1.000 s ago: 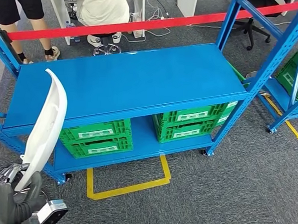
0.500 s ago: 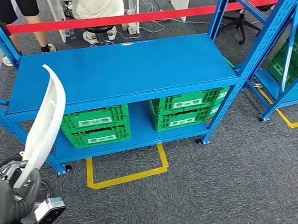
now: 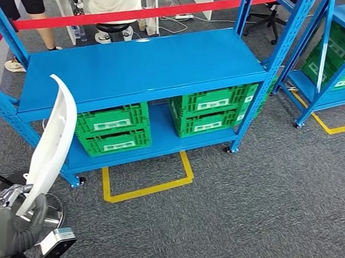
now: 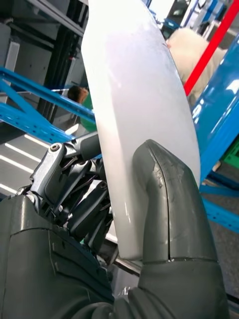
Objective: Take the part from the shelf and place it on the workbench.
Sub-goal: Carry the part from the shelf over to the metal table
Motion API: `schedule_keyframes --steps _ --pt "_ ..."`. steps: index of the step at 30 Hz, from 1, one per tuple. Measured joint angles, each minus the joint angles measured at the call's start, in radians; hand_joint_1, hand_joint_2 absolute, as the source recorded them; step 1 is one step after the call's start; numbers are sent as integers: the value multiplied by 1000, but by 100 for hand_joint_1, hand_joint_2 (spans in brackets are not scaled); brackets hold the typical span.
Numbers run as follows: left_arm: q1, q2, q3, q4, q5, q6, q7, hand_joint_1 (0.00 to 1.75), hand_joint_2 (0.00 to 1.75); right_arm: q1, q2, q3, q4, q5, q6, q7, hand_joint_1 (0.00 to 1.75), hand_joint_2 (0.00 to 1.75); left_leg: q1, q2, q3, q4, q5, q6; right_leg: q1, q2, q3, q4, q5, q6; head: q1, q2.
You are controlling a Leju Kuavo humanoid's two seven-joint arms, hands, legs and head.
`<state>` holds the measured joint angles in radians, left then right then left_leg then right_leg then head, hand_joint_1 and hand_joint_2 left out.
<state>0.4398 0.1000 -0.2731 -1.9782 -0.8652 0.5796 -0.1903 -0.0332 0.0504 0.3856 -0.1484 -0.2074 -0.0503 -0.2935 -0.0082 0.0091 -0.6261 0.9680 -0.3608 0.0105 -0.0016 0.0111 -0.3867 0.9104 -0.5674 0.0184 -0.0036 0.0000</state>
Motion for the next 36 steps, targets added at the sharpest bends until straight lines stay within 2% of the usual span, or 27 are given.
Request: schedule_keyframes --steps 1,2,3,5,6,7,9,10,11,13,14,16,17,18,20,21,22,24,25,26,28,29,31,32,33,35,36 --pt "0 0 0 1 1 0 -2 175 175 1 1 1 0 1 0 0 0 0 2 -2 -6 4 -7 -6 0 -3 -12 4 10 -9 0 0" --pt "0 1 0 3 2 0 -3 175 175 3 1 2 0 2 1 0 0 0 4 -4 -14 22 -35 -12 -1 -7 -25 5 22 -18 -2 0" --pt "0 1 0 5 3 -1 -4 175 175 4 2 3 0 2 1 1 0 0 6 -5 -24 58 -83 -18 -3 -12 -39 7 34 -25 -4 0" --pt "-1 2 1 8 4 -2 -5 175 175 6 2 5 0 3 0 1 0 0 12 -6 -44 180 -196 -28 0 -19 -73 17 55 -34 -7 0" --pt "-2 2 1 10 5 -2 -5 175 175 5 2 6 0 3 0 1 0 0 14 -6 -48 242 -226 -32 1 -21 -91 25 66 -34 -7 0" --pt "-3 2 1 12 6 -2 -5 175 175 4 2 8 0 3 -1 1 0 0 15 -6 -44 286 -227 -34 2 -23 -111 34 76 -34 -7 0" --pt "-4 2 1 16 7 -3 -5 175 175 3 2 9 0 3 -1 1 0 0 16 -6 0 285 -173 -34 2 -27 -154 57 94 -31 -8 0" --pt "-5 2 1 17 7 -3 -5 175 175 3 2 9 0 3 -1 1 0 0 16 -6 44 239 -149 -31 1 -28 -175 68 102 -28 -8 0" --pt "-6 2 1 17 7 -3 -5 175 175 3 2 10 0 3 -1 0 0 0 14 -6 99 169 -148 -26 2 -28 -192 77 110 -25 -8 0" --pt "-9 2 1 17 7 -3 -6 175 175 2 2 10 -1 3 0 0 0 0 10 -5 187 37 -180 -14 3 -29 -213 88 127 -14 -7 0" --pt "-10 2 1 18 7 -3 -6 175 175 2 2 10 -1 3 0 0 0 0 7 -6 205 1 -193 -8 3 -30 -219 88 137 -7 -7 0" --pt "-11 3 1 18 7 -3 -6 175 175 3 2 10 -1 3 0 0 0 0 5 -4 193 -14 -180 4 0 -29 -226 88 149 6 -7 0" --pt "-11 2 1 19 7 -3 -6 175 175 4 2 10 0 3 0 0 0 0 6 -2 183 -17 -168 12 -2 -27 -234 99 131 11 -7 0" --pt "-11 2 2 19 7 -3 -6 175 175 5 1 10 0 3 0 1 0 0 8 0 171 -20 -155 19 -3 -23 -245 127 92 16 -5 0" --pt "-12 2 2 21 8 -4 -6 175 175 6 1 10 0 3 -1 1 0 0 9 2 143 -19 -130 26 -6 -17 -271 237 -15 23 -2 0" --pt "-12 2 2 22 9 -5 -6 175 175 6 1 11 0 3 -1 1 0 0 8 2 127 -18 -117 27 -7 -16 -279 299 -48 27 -1 0" --pt "-12 1 3 23 11 -6 -6 175 175 6 1 11 0 3 -1 1 0 0 8 3 110 -16 -105 26 -8 -16 -280 345 -54 30 -1 0" --pt "-14 -1 3 27 16 -9 -5 175 175 5 1 11 0 3 -1 1 0 0 8 3 72 -7 -81 22 -11 -16 -242 352 1 33 -1 0" --pt "-16 -1 3 29 18 -11 -5 175 175 5 1 11 0 2 -1 1 0 0 9 3 56 -1 -71 18 -12 -15 -199 307 32 33 -1 0" --pt "-18 -2 3 31 22 -13 -4 175 175 4 1 11 0 1 -2 0 0 0 8 2 41 5 -62 14 -12 -14 -139 234 42 32 0 0" --pt "-24 -4 7 35 35 -18 -5 175 175 3 1 11 -1 -4 -4 -3 0 0 5 2 23 16 -43 4 -11 -11 -36 85 16 24 0 0" --pt "-28 -5 9 38 45 -21 -7 175 175 3 1 11 -2 -8 -6 -5 0 0 4 2 18 18 -33 -1 -9 -9 -12 43 1 19 0 0" --pt "-36 -8 17 46 64 -33 -17 175 175 8 1 10 -1 -19 -9 -10 0 0 8 1 11 18 -19 -12 -8 -11 -25 32 5 4 0 0" --pt "-39 -10 21 51 73 -41 -23 175 175 10 0 9 0 -27 -11 -11 0 0 9 -1 5 26 -35 -17 -8 -13 -36 33 14 -5 0 0" --pt "-42 -12 26 57 82 -49 -31 175 175 14 0 7 0 -36 -13 -10 0 0 11 -2 -4 48 -71 -23 -9 -16 -49 33 25 -14 -3 0" --pt "-54 -17 33 74 102 -68 -48 175 175 21 -1 1 2 -53 -16 -9 0 0 13 -4 -26 148 -181 -31 -8 -18 -80 34 49 -25 -7 0" --pt "-61 -20 35 83 113 -79 -58 175 175 24 -1 -3 3 -60 -18 -8 0 0 14 -4 -36 214 -222 -33 -7 -17 -94 35 60 -27 -9 0"
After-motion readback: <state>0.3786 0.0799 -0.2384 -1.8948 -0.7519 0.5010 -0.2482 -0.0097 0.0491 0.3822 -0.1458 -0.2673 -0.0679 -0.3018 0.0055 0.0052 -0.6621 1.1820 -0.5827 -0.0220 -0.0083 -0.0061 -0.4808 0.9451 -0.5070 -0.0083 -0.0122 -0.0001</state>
